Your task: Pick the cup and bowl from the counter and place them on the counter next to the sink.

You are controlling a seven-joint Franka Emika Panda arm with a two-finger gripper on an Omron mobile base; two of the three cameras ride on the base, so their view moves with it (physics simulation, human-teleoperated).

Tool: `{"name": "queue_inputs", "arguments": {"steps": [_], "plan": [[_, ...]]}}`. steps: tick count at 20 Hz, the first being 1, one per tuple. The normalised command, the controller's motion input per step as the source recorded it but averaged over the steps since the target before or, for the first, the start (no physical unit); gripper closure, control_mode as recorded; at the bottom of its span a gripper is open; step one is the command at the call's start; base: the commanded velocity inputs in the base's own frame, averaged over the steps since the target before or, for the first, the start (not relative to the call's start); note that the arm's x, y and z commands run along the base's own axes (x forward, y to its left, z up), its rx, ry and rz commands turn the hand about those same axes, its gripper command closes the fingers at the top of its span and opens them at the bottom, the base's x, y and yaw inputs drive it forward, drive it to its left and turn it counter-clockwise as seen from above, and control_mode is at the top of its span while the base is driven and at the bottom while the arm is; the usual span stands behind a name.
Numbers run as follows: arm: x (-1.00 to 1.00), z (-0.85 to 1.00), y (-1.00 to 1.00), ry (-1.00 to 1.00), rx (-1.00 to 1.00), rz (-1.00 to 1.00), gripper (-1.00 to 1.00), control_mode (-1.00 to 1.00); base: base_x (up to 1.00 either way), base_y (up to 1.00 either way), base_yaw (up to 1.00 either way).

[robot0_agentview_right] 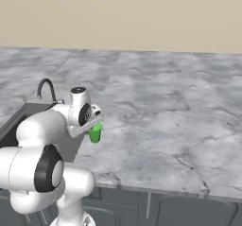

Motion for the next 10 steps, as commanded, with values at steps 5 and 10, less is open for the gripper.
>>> {"name": "queue_inputs", "arguments": {"steps": [5,10], "plan": [[0.02,-0.38,0.00,0.00,0.00,0.10,1.00,-1.00,0.00,0.00,0.00],[0.00,-0.33,0.00,0.00,0.00,0.09,1.00,-1.00,0.00,0.00,0.00]]}}
